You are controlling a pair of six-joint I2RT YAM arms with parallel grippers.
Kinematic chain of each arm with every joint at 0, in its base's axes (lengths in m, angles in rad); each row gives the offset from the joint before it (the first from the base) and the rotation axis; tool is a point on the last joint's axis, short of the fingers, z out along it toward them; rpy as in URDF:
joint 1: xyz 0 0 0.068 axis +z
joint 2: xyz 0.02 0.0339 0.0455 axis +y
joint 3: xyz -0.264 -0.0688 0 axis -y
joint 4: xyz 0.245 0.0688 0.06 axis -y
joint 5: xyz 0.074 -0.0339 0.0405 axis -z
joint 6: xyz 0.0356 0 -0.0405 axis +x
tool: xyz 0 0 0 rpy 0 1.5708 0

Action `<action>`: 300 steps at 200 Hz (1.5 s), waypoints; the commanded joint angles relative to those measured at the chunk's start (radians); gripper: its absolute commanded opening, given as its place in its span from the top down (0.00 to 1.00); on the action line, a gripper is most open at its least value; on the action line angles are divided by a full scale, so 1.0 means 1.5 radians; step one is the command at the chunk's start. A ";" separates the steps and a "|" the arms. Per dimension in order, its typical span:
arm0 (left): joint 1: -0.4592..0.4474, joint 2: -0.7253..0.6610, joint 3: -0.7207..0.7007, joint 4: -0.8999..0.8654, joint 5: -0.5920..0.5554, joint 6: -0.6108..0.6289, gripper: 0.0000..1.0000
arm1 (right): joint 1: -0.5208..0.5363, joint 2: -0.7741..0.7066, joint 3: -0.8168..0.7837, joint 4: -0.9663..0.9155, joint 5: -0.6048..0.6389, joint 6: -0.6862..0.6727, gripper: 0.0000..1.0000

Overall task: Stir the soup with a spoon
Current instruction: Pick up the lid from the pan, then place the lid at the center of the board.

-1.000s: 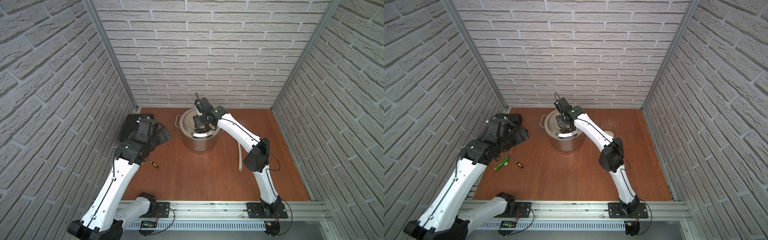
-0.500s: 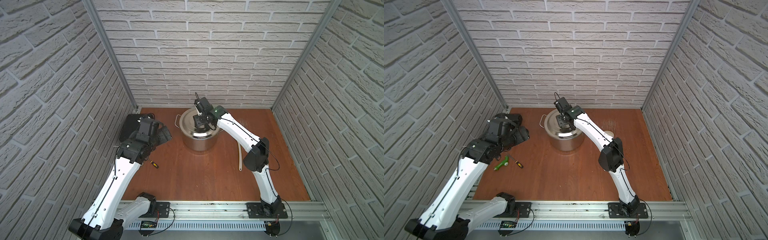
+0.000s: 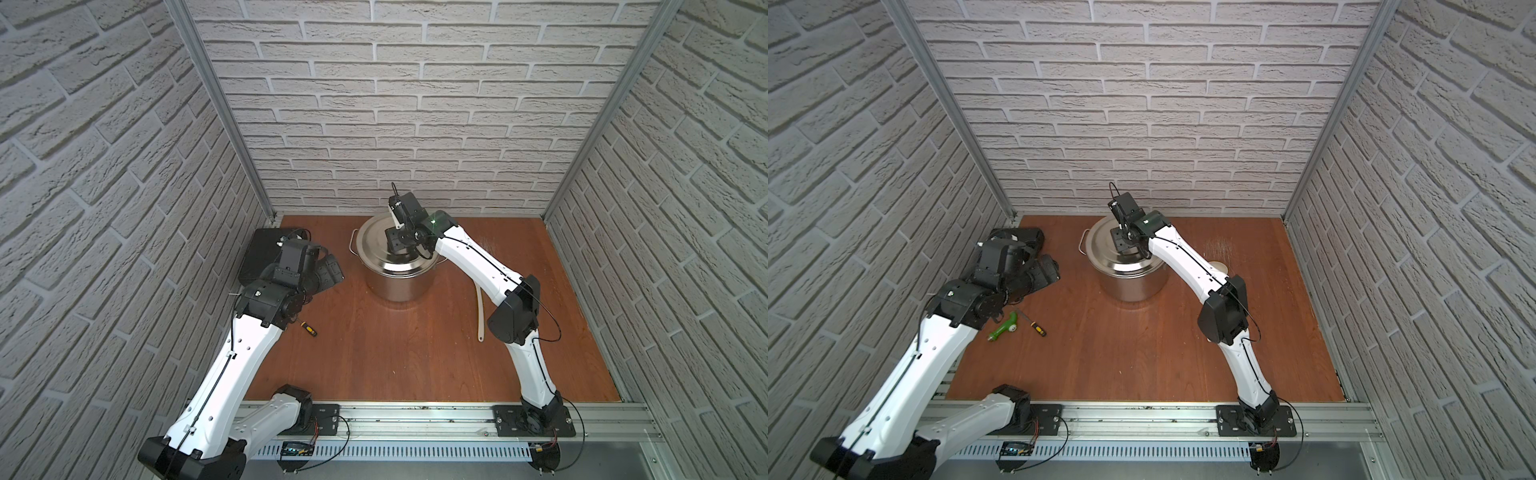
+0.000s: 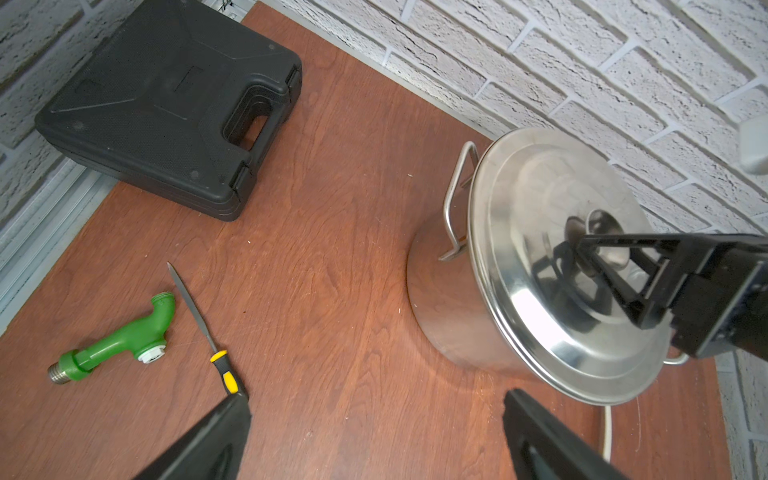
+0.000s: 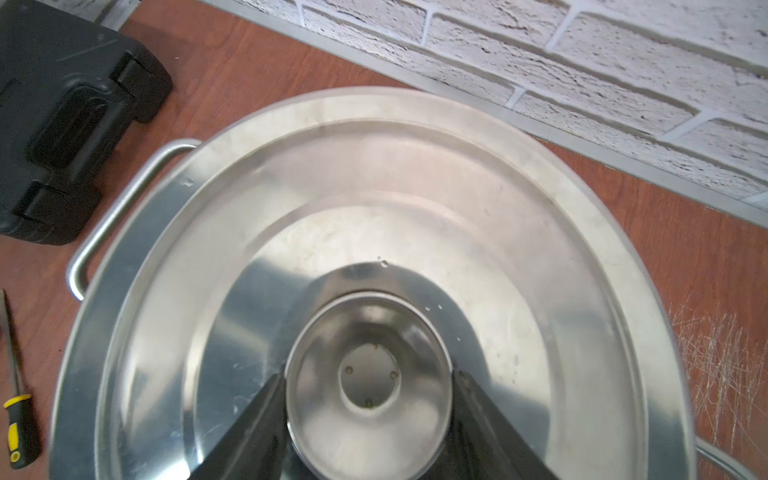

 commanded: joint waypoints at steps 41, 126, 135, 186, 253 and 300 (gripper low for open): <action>-0.004 -0.020 -0.020 0.025 -0.001 -0.002 0.02 | -0.002 -0.088 0.006 0.056 0.013 -0.011 0.97; -0.003 -0.018 -0.020 0.062 0.017 0.011 0.02 | -0.152 -0.272 -0.120 0.090 0.036 0.013 0.97; -0.003 -0.015 -0.020 0.071 0.023 0.014 0.02 | -0.189 -0.303 -0.164 0.100 0.030 0.021 0.97; -0.014 0.008 -0.017 0.123 0.062 0.023 0.02 | -0.410 -0.427 -0.402 0.140 0.002 0.059 0.97; -0.084 0.038 -0.017 0.182 0.095 0.058 0.02 | -0.542 -0.359 -0.501 0.198 -0.041 0.093 0.97; -0.126 0.041 -0.029 0.212 0.094 0.052 0.02 | -0.561 -0.243 -0.438 0.210 -0.032 0.079 0.97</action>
